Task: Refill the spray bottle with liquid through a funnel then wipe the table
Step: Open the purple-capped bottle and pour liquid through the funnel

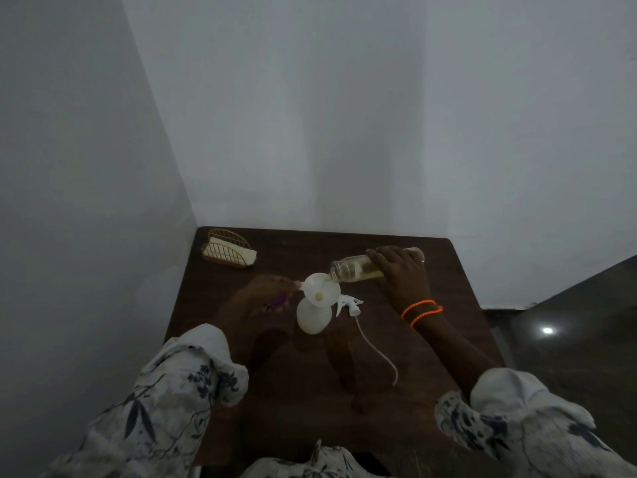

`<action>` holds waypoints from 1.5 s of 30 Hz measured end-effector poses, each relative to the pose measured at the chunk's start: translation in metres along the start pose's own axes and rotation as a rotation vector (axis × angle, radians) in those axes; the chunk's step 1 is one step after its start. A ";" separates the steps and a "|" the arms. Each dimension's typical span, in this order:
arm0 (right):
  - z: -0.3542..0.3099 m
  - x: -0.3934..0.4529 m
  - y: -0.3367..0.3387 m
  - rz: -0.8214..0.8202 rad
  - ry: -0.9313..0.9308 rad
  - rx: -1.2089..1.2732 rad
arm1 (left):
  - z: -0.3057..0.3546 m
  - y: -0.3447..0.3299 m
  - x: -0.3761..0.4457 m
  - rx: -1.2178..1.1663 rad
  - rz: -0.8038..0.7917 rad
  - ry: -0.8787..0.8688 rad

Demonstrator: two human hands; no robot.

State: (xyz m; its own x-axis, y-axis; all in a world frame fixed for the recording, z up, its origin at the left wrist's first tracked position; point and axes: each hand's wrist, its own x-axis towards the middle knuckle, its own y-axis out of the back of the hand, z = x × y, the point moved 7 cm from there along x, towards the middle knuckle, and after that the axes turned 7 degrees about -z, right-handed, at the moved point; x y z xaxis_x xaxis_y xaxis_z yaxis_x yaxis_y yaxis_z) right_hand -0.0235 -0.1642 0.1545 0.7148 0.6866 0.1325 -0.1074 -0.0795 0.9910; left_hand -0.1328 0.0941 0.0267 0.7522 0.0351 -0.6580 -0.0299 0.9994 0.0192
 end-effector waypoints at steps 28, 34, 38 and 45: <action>0.000 0.001 0.003 0.000 -0.004 -0.017 | -0.001 -0.001 -0.002 -0.013 -0.003 0.006; 0.000 0.000 0.005 0.008 0.000 -0.015 | -0.001 -0.002 -0.002 -0.028 -0.005 0.003; -0.002 0.000 0.006 0.017 0.011 -0.022 | -0.005 0.000 0.000 -0.020 -0.011 0.010; -0.001 0.000 0.009 0.046 0.024 -0.015 | -0.007 0.000 -0.002 -0.031 -0.002 0.015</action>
State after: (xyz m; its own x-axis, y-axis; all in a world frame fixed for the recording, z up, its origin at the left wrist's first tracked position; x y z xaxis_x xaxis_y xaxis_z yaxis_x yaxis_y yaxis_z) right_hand -0.0253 -0.1643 0.1633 0.6923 0.6994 0.1777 -0.1502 -0.1012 0.9835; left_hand -0.1386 0.0943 0.0230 0.7422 0.0329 -0.6694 -0.0491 0.9988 -0.0054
